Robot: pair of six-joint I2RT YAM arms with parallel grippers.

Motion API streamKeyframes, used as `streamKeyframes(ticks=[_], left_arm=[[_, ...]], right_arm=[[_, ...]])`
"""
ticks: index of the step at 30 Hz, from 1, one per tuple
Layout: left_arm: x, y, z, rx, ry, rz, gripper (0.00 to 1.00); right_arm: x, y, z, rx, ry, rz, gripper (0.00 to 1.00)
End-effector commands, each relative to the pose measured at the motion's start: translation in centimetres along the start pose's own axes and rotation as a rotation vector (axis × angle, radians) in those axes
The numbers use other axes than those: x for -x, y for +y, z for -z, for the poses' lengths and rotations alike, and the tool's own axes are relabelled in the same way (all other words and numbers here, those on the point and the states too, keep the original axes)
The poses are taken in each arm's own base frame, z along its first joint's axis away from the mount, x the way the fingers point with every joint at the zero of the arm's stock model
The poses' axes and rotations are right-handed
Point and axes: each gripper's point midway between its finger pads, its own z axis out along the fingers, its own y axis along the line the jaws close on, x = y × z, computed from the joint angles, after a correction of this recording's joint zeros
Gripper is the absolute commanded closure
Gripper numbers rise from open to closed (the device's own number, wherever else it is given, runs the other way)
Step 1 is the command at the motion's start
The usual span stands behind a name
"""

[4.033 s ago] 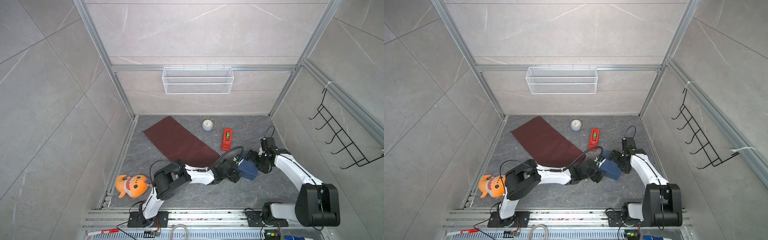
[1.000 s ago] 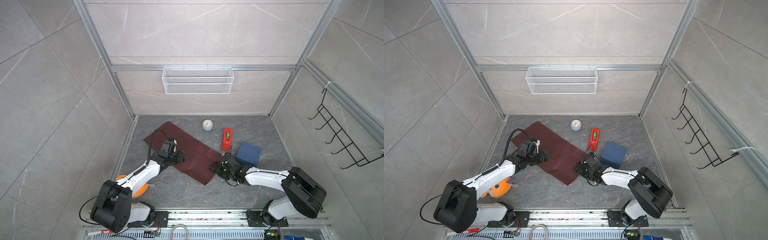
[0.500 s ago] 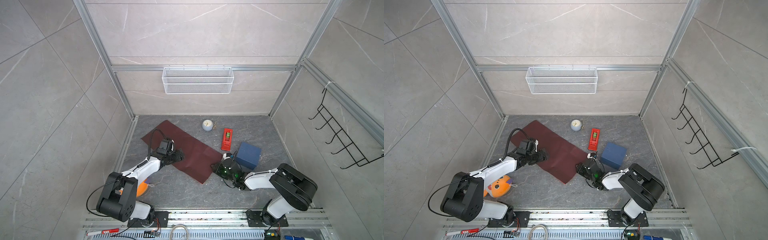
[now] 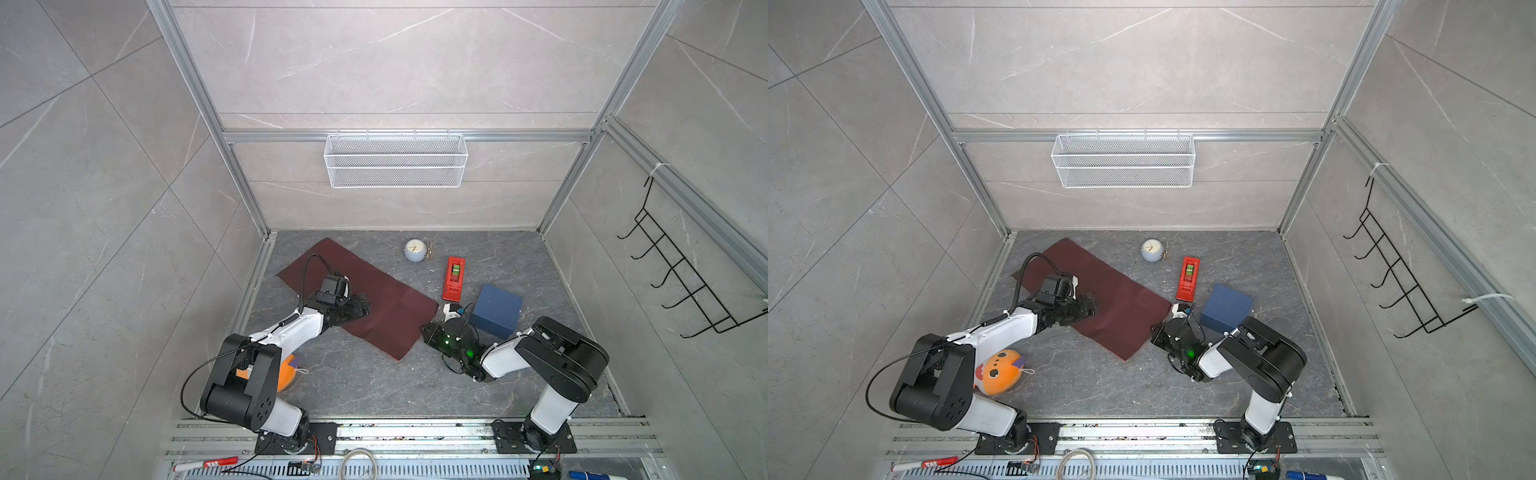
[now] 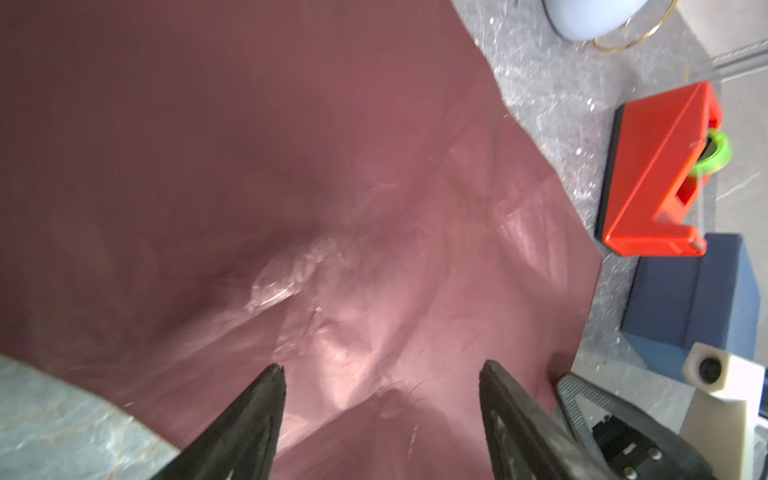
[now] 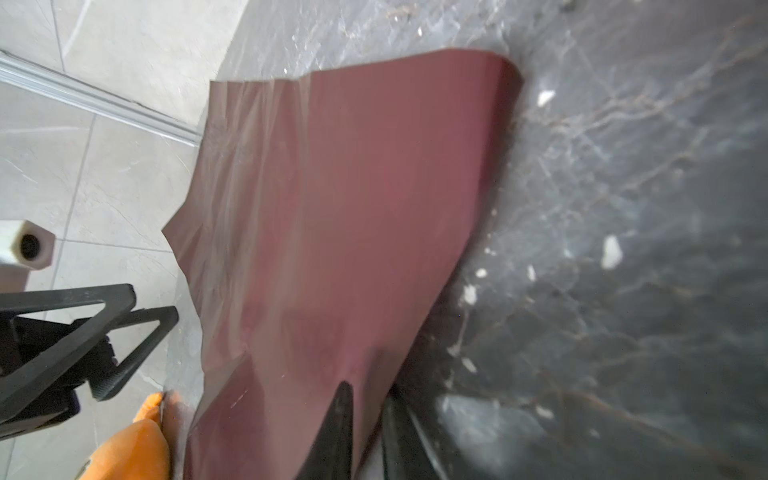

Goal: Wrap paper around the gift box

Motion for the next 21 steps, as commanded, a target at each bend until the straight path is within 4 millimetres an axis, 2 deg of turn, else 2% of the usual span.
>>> streamKeyframes(ticks=[1,2,3,7,10,13,17,21], left_arm=[[2.5,-1.3,-0.1,-0.041,-0.050,0.020,0.24],[2.8,-1.3,-0.3,-0.041,-0.052,0.023,0.24],[3.0,-1.4,-0.4,-0.040,-0.054,0.026,0.24],[3.9,-1.4,-0.8,-0.037,-0.060,0.025,0.24],[4.2,-1.1,-1.2,-0.020,-0.047,0.019,0.24],[4.4,-0.7,-1.6,-0.001,-0.039,0.007,0.24],[4.2,-0.6,-2.2,0.006,-0.013,-0.007,0.24],[2.4,0.0,-3.0,0.000,0.044,0.002,0.24]], right_arm=[[1.1,1.3,-0.5,0.037,-0.040,0.015,0.93],[1.2,1.4,-0.4,0.039,-0.042,0.017,0.99],[1.3,1.5,-0.3,0.042,-0.042,0.019,1.00],[1.3,0.6,0.6,0.022,-0.006,0.019,1.00],[0.8,-0.5,2.2,0.005,0.071,-0.004,1.00],[-0.6,-2.1,4.5,-0.019,0.200,-0.029,1.00],[-2.6,-4.1,8.6,-0.068,0.354,-0.053,1.00],[-3.6,-5.8,12.8,-0.174,0.449,-0.043,1.00]])
